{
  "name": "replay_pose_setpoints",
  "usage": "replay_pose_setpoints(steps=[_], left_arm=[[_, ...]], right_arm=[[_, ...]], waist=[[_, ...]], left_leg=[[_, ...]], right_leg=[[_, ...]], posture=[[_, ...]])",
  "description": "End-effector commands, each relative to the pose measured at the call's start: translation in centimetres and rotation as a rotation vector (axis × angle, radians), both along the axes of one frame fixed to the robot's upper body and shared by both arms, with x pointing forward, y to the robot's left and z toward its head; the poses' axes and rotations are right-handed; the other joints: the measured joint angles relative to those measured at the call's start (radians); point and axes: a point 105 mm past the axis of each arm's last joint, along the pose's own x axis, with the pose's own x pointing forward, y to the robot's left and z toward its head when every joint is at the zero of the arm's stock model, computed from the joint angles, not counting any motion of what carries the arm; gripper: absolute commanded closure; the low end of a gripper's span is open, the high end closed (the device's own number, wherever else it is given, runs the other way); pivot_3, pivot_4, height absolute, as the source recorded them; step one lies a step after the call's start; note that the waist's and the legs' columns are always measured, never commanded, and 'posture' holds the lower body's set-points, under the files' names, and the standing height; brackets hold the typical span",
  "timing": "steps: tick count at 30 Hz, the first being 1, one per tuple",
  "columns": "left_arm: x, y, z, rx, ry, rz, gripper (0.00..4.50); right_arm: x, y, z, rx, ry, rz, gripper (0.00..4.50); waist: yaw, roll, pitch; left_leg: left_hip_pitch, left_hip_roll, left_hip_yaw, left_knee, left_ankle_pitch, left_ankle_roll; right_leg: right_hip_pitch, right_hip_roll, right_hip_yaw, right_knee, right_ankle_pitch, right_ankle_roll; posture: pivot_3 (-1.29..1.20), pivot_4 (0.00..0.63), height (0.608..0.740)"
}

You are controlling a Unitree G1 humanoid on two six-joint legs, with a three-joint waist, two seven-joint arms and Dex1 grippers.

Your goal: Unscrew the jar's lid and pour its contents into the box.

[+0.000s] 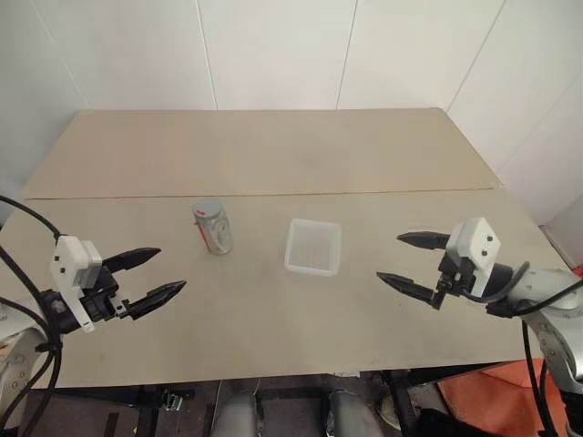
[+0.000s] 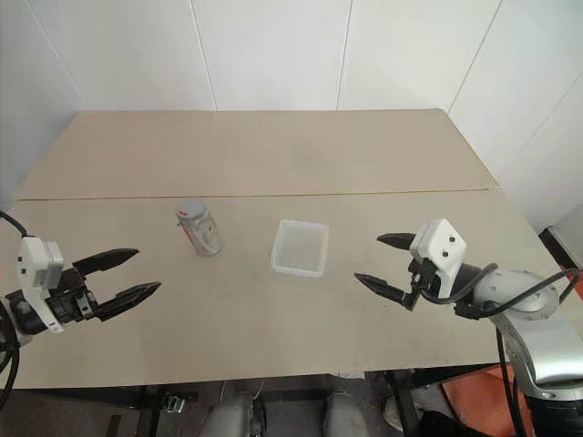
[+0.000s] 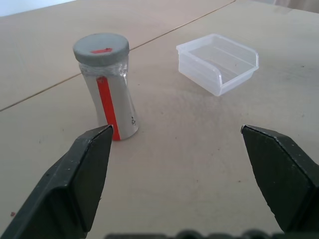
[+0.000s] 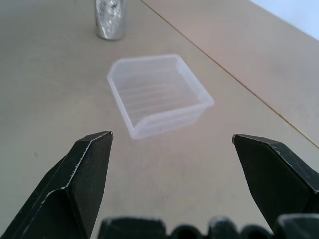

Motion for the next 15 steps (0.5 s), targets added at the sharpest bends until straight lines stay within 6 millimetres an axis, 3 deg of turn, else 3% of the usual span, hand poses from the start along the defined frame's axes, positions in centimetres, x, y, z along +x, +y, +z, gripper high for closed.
replay_pose_setpoints(steps=[1,11,15], left_arm=[[0.2,0.1,1.0,0.017,-0.036,-0.013,0.03],[1.0,0.4,0.5,-0.010,-0.071,0.064,0.03],[2.9,-0.3,0.2,-0.047,-0.102,0.107,0.03]], right_arm=[[-0.1,0.3,1.6,0.006,-0.062,0.011,0.00],[0.2,1.9,3.0,0.000,-0.115,0.077,0.00],[0.5,2.8,3.3,-0.015,-0.102,0.107,0.00]], waist=[[0.000,0.000,0.000],[-0.002,0.000,0.000],[0.003,0.000,0.000]], left_leg=[[0.000,0.000,0.000,0.000,0.000,0.000],[0.000,0.000,0.000,0.000,0.000,0.000],[0.000,-0.001,0.000,0.000,0.000,0.000]], right_leg=[[0.000,0.000,0.000,0.000,0.000,0.000],[0.000,0.000,0.000,0.000,0.000,0.000],[0.000,0.000,0.000,0.000,0.000,0.000]], posture=[[0.00,0.150,0.740],[0.00,0.150,0.740],[0.00,0.150,0.740]])
